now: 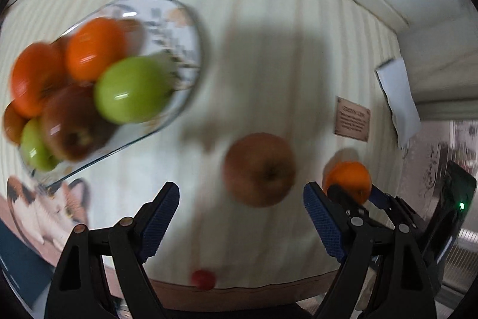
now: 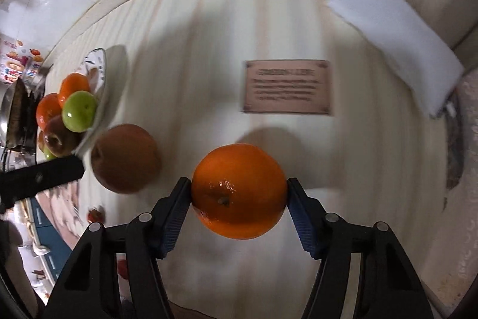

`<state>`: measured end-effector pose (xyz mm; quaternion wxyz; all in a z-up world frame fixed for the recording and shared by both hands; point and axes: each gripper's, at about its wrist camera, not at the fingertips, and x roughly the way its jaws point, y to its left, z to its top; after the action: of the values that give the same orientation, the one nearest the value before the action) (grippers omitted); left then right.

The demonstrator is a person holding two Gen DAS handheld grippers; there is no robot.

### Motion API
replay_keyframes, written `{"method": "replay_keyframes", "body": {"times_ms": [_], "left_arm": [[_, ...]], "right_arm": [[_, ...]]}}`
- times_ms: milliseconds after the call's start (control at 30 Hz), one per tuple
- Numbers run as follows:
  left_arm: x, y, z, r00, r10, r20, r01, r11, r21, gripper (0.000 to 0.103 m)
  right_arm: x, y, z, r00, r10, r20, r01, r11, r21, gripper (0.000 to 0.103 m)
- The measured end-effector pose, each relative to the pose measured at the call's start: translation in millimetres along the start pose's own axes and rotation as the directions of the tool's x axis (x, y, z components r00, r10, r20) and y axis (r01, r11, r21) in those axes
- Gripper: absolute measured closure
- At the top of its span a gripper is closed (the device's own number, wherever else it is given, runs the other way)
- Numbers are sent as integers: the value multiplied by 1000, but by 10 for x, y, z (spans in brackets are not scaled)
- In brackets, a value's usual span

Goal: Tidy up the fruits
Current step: 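Grasp the red apple with the left tool while the right tool grasps the tangerine, then carry the apple and tangerine over the floral plate and lower them onto it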

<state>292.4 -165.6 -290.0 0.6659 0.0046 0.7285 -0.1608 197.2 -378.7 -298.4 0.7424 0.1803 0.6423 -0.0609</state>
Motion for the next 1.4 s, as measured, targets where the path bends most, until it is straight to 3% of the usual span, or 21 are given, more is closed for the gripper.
{"method": "replay_keyframes", "body": {"times_ms": [133, 200, 333, 567, 800, 1167, 1400], "left_arm": [[244, -256, 67, 999, 28, -40, -25, 997, 71, 18], [309, -293, 61, 998, 62, -24, -59, 995, 83, 19], [361, -278, 76, 992, 120, 26, -121, 989, 85, 39], [414, -232, 156, 996, 89, 3, -89, 993, 81, 39], [480, -323, 121, 993, 116, 31, -119, 989, 91, 40], [118, -119, -9, 991, 85, 101, -92, 994, 65, 40], [-489, 215, -55, 982, 24, 188, -24, 1000, -7, 40]], "right_arm": [[-11, -143, -44, 1000, 20, 10, -20, 999, 33, 36], [-16, -152, -36, 1000, 19, 18, -20, 999, 35, 36], [-33, -136, -27, 999, 1, 35, -2, 1000, 22, 36], [16, -160, 20, 999, 5, 34, -7, 999, 46, 35], [14, -97, 31, 998, -20, 60, 19, 999, 27, 36], [-185, 93, 63, 995, 17, 103, -17, 1000, -1, 37], [-377, 560, 200, 987, 73, 146, -59, 994, -95, 37]]}}
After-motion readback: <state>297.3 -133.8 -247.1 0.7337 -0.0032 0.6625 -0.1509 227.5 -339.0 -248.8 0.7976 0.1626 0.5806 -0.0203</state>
